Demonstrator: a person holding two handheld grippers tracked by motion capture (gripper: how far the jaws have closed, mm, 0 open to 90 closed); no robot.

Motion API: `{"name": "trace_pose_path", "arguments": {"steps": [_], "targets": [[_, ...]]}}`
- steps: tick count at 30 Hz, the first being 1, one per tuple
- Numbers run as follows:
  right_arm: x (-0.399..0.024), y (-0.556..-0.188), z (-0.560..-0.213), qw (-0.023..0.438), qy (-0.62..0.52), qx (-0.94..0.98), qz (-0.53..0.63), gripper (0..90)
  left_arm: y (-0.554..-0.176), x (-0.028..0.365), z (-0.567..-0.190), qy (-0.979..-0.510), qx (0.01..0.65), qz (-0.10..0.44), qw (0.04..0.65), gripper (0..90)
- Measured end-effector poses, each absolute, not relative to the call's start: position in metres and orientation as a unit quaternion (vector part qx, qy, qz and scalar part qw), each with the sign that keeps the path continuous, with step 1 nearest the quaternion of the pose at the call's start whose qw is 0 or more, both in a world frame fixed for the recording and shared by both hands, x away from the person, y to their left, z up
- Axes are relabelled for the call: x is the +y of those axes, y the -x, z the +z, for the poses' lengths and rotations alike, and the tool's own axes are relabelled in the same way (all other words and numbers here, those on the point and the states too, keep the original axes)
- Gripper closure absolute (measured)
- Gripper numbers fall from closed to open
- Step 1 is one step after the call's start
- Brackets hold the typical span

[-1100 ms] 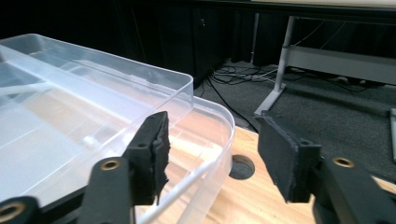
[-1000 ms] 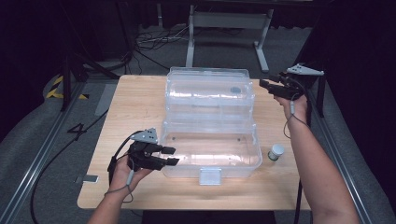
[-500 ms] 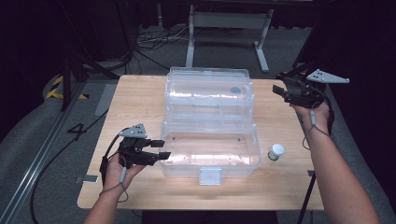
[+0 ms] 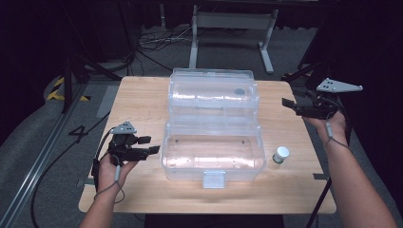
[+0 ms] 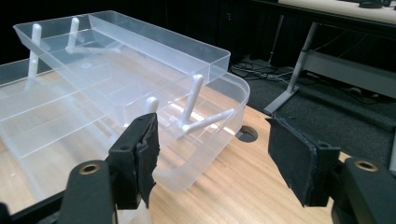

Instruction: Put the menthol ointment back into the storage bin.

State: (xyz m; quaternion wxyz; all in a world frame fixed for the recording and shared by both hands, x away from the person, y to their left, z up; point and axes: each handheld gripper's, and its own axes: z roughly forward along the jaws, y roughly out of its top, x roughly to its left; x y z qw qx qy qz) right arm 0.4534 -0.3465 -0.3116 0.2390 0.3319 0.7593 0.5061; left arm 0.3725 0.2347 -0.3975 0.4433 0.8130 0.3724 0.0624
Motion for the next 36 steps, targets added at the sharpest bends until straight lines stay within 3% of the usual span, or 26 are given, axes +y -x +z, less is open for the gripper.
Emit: {"name": "trace_pose_path", "arguments": {"steps": [6, 24, 36], "targets": [[-0.350, -0.443, -0.310, 0.229, -0.321, 0.777, 0.489, 35.4, -0.376, 0.240, -0.402, -0.822, 0.353, 0.071, 0.441, 40.4], [-0.351, -0.438, -0.315, 0.178, -0.313, 0.837, 0.412, 34.1, -0.378, 0.242, -0.415, -0.819, 0.382, 0.073, 0.421, 40.2], [-0.341, -0.437, -0.324, 0.172, -0.298, 0.865, 0.365, 33.8, -0.373, 0.250, -0.422, -0.809, 0.410, 0.088, 0.411, 41.0]]}}
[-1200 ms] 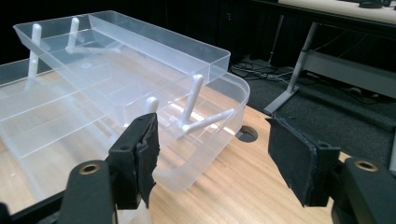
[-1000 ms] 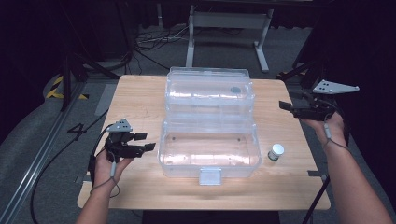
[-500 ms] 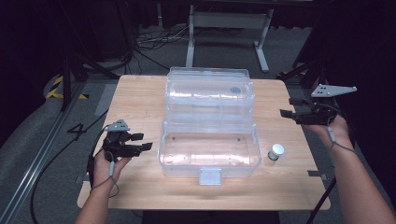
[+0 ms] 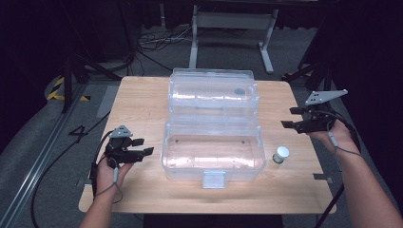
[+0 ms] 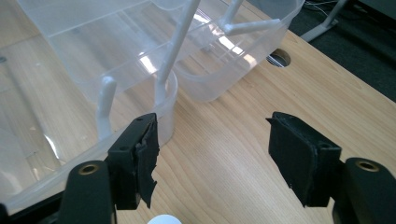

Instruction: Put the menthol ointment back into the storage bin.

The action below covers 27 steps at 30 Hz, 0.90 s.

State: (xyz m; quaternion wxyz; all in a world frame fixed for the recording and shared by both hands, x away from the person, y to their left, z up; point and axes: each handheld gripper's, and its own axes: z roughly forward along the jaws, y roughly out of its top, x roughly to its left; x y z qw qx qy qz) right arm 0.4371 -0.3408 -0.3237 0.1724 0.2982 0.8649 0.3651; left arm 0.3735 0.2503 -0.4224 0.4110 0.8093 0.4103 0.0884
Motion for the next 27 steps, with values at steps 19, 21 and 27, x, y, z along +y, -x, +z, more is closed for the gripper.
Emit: {"name": "trace_pose_path", "arguments": {"steps": [19, 21, 27], "targets": [[-0.340, -0.435, -0.337, 0.148, -0.307, 0.884, 0.321, 34.0, -0.376, 0.264, -0.429, -0.797, 0.454, 0.095, 0.386, 40.6], [-0.340, -0.434, -0.339, 0.142, -0.304, 0.887, 0.317, 32.6, -0.376, 0.265, -0.428, -0.797, 0.456, 0.091, 0.386, 40.6], [-0.340, -0.434, -0.343, 0.133, -0.300, 0.891, 0.314, 31.4, -0.377, 0.267, -0.429, -0.794, 0.457, 0.093, 0.389, 40.6]]}}
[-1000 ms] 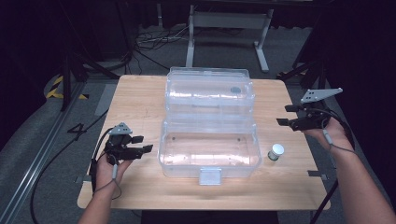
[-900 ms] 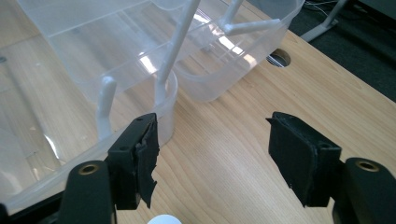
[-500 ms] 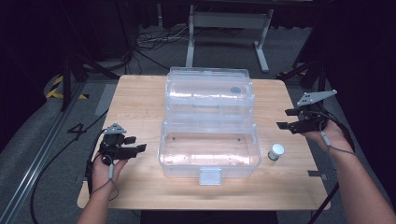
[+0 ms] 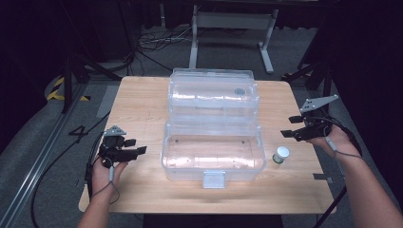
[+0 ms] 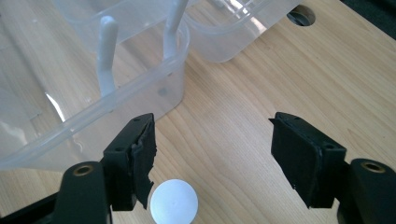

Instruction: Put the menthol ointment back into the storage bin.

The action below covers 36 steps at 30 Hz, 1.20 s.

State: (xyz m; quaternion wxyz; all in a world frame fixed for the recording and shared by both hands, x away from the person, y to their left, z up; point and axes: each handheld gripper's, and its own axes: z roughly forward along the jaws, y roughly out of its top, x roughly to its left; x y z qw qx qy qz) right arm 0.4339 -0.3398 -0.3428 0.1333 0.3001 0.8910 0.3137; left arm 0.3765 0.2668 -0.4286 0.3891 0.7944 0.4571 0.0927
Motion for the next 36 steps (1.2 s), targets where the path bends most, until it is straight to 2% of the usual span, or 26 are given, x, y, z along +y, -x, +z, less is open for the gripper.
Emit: {"name": "trace_pose_path", "arguments": {"steps": [12, 13, 17, 36], "targets": [[-0.340, -0.433, -0.355, 0.103, -0.289, 0.910, 0.279, 31.6, -0.377, 0.269, -0.430, -0.793, 0.461, 0.092, 0.388, 40.6], [-0.340, -0.433, -0.357, 0.095, -0.288, 0.912, 0.277, 29.1, -0.377, 0.270, -0.430, -0.793, 0.460, 0.093, 0.387, 40.6], [-0.339, -0.432, -0.362, 0.081, -0.280, 0.918, 0.267, 28.2, -0.377, 0.269, -0.430, -0.793, 0.462, 0.092, 0.388, 40.6], [-0.331, -0.431, -0.387, 0.054, -0.270, 0.937, 0.215, 29.7, -0.377, 0.269, -0.431, -0.792, 0.464, 0.091, 0.386, 40.6]]}}
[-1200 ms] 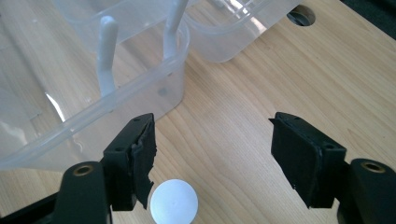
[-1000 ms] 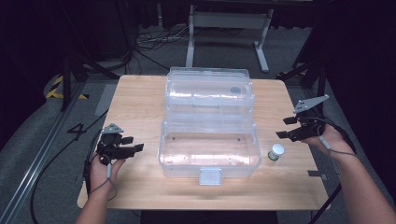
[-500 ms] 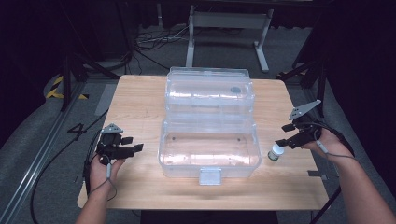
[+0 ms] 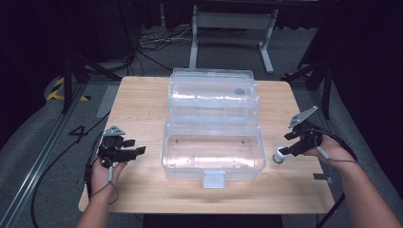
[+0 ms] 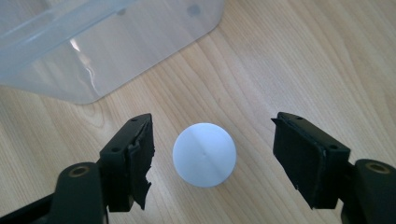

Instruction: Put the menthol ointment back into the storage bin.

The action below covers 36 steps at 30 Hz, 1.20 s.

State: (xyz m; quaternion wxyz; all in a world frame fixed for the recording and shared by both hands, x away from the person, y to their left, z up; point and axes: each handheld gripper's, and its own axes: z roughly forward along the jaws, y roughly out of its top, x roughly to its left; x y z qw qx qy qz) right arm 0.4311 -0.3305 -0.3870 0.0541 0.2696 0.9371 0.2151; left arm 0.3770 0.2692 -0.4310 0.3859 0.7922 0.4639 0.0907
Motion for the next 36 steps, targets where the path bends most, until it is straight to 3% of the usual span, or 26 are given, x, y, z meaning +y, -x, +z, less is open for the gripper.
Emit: {"name": "trace_pose_path", "arguments": {"steps": [19, 36], "targets": [[-0.321, -0.432, -0.406, 0.047, -0.255, 0.952, 0.161, 32.1, -0.377, 0.269, -0.431, -0.792, 0.465, 0.089, 0.385, 40.7], [-0.317, -0.433, -0.417, 0.042, -0.238, 0.962, 0.129, 42.2, -0.377, 0.270, -0.432, -0.794, 0.465, 0.087, 0.382, 40.7]]}}
